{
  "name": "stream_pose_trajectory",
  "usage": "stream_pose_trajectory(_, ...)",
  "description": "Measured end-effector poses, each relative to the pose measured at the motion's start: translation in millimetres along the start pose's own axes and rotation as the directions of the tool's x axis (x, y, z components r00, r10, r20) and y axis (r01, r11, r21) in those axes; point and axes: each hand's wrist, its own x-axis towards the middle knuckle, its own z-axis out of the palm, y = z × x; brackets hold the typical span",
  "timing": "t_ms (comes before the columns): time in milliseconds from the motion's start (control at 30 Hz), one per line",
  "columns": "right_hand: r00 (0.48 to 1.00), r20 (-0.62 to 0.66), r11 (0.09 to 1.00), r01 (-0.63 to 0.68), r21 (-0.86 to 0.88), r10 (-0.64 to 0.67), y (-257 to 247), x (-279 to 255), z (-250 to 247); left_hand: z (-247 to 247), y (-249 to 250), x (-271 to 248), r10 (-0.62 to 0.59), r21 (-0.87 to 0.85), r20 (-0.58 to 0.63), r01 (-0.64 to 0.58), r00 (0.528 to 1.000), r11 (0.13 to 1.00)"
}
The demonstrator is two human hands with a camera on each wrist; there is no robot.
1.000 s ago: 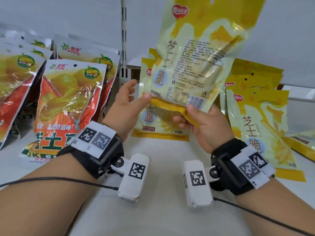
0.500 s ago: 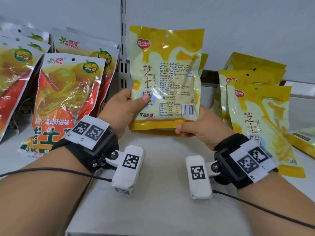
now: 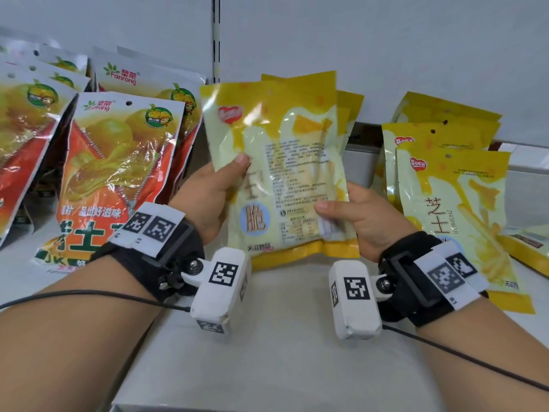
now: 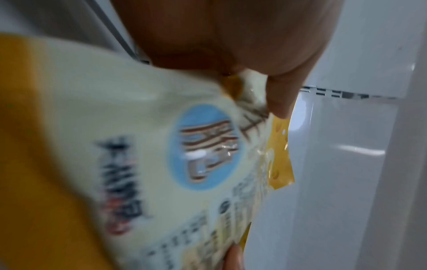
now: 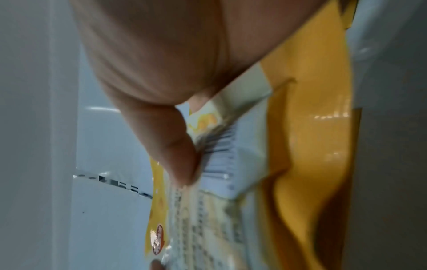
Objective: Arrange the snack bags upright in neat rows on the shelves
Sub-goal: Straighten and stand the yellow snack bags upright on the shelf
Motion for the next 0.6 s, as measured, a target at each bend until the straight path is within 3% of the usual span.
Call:
stream_pose_trajectory(100,0.998,-0.029,0.998,0.061,-0.007,-0.062,1.7,1.1,1.8,-3.5,-2.8,2.9,-0.005,0.006,-0.037,0.005,0.999,1.000)
stream_pose_trajectory(267,0.974,-0.150,0.984,0.175,0.032,-0.168,-1.8,4.7,-1.5,-4.9,-7.4,4.3,-0.036,0.050,0.005,0.036,0.999,0.998)
stream_pose_trajectory(433,0.960,-0.195,0.976,0.216,0.043,-0.203,-4.6,4.9,0.0,-7.2,-5.4,6.8,-0.052,0.075,-0.044,0.056,0.998,0.996)
stream_pose_trajectory(600,0.962,-0.202,0.959,0.220,0.180,-0.182,-8.0,3.1,0.5,-4.4,-6.5,5.2,-0.038,0.038,-0.071,0.040,0.997,0.998)
